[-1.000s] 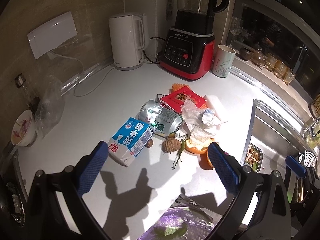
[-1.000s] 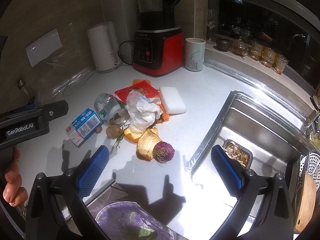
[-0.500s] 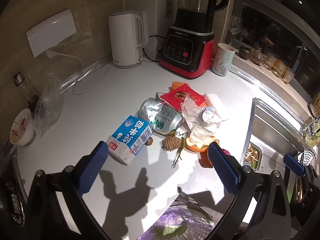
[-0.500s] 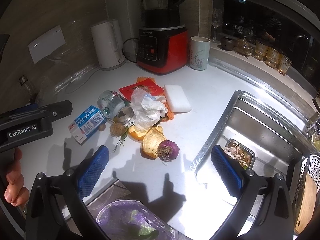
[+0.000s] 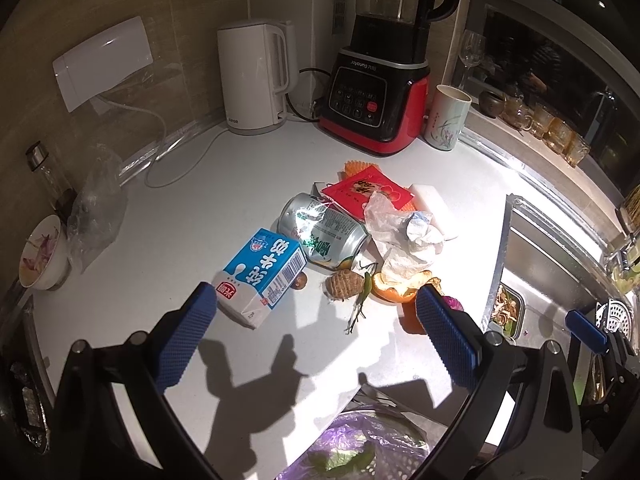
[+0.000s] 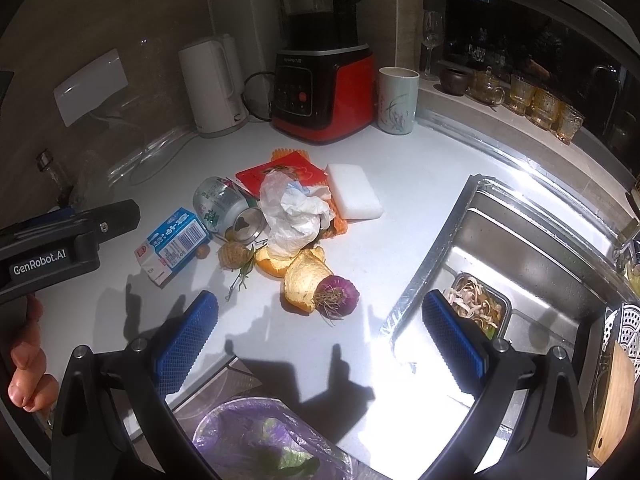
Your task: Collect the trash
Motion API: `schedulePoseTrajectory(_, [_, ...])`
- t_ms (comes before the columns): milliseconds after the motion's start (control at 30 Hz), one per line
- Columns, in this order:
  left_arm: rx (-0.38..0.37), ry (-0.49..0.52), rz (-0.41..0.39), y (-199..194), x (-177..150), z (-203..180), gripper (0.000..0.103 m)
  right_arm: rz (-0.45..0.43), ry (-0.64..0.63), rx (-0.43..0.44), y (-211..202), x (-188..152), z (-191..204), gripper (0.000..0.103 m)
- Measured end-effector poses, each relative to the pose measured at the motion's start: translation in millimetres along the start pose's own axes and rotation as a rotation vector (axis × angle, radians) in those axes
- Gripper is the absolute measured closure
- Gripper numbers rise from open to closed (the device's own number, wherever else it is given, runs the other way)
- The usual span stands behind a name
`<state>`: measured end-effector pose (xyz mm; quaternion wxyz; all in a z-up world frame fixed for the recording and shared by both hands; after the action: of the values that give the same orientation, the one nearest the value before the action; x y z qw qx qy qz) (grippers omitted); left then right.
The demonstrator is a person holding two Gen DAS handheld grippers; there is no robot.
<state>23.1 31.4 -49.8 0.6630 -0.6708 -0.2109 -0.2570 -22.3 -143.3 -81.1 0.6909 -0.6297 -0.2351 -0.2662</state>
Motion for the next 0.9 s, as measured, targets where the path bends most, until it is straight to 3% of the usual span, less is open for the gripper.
schedulePoseTrajectory(467, [-0.008,0.026,0.015,16.1,-5.7,10.5,0.008,0.017,0.008,0.007,8.5,-3.8,-1.4,0.002])
schedulePoseTrajectory(900, [-0.061,0.121,0.061,88.3,-22.2,60.8,0.008,0.067,0.015,0.037,57.7,-12.5,-5.6,0.002])
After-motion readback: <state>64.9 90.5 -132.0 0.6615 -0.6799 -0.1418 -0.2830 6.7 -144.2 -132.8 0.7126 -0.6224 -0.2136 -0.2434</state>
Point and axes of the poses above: each gripper's, at about its wrist camera, not at the fingertips, and y roughly the way its jaws point, z to its left, x to its top, the point moved 4 cm from there along y, roughly the way its jaws point, and after that the axes turned 3 degrees about y, right-handed, at the moved point
